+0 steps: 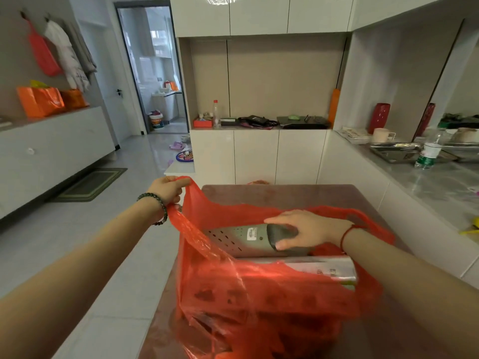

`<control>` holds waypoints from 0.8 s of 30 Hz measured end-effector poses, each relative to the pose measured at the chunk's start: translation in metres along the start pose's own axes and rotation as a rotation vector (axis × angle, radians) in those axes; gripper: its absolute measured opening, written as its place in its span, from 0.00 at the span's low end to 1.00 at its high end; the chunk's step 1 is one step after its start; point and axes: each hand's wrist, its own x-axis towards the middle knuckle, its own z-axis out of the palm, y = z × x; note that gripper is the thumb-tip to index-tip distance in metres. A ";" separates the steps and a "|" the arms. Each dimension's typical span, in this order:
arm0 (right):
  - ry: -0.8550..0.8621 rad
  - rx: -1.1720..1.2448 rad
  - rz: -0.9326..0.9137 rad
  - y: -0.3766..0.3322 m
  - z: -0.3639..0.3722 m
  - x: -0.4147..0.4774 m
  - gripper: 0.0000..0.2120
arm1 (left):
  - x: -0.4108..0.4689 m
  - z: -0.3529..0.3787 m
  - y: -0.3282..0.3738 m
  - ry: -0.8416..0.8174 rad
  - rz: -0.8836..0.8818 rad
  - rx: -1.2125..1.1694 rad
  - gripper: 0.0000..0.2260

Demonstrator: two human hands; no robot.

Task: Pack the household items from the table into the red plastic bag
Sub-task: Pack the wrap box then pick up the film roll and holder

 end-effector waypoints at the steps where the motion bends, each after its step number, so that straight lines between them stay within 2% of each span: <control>1: 0.025 -0.063 0.036 0.001 0.000 -0.001 0.27 | -0.002 -0.003 0.002 -0.013 0.001 -0.032 0.09; 3: 0.237 -0.192 0.160 0.010 -0.003 -0.009 0.25 | -0.006 -0.010 0.005 -0.021 0.004 -0.057 0.10; 5: 0.423 -0.367 0.430 0.024 -0.009 -0.023 0.32 | -0.009 -0.016 0.006 -0.038 0.001 -0.056 0.10; 7: 0.361 -0.275 0.741 0.043 -0.018 -0.040 0.44 | -0.014 -0.019 0.007 -0.059 -0.015 -0.051 0.10; 8: 0.281 -0.141 0.829 0.059 -0.021 -0.049 0.46 | -0.016 -0.019 0.007 -0.071 -0.028 -0.064 0.10; 9: 0.197 0.008 0.856 0.072 -0.023 -0.059 0.44 | -0.018 -0.018 0.008 -0.084 -0.043 -0.083 0.10; 11: 0.076 0.292 0.834 0.090 -0.030 -0.075 0.29 | -0.023 -0.015 0.011 -0.110 -0.070 -0.119 0.09; 13: 0.148 0.681 0.770 0.086 -0.032 -0.086 0.10 | -0.028 -0.011 0.014 -0.150 -0.085 -0.129 0.08; 14: 0.176 0.861 0.724 0.077 -0.037 -0.090 0.08 | -0.031 -0.008 0.016 -0.173 -0.087 -0.138 0.08; 15: 0.197 1.048 0.670 0.071 -0.043 -0.090 0.10 | -0.035 -0.006 0.018 -0.196 -0.087 -0.155 0.07; 18: 0.219 1.387 0.501 0.043 -0.073 -0.092 0.11 | -0.046 -0.002 0.026 -0.270 -0.089 -0.202 0.06; 21: 0.285 1.471 0.453 0.026 -0.102 -0.088 0.11 | -0.055 0.001 0.034 -0.353 -0.088 -0.154 0.06; 24: 0.386 1.478 0.455 0.010 -0.122 -0.079 0.11 | -0.056 0.009 0.041 -0.341 -0.025 -0.179 0.05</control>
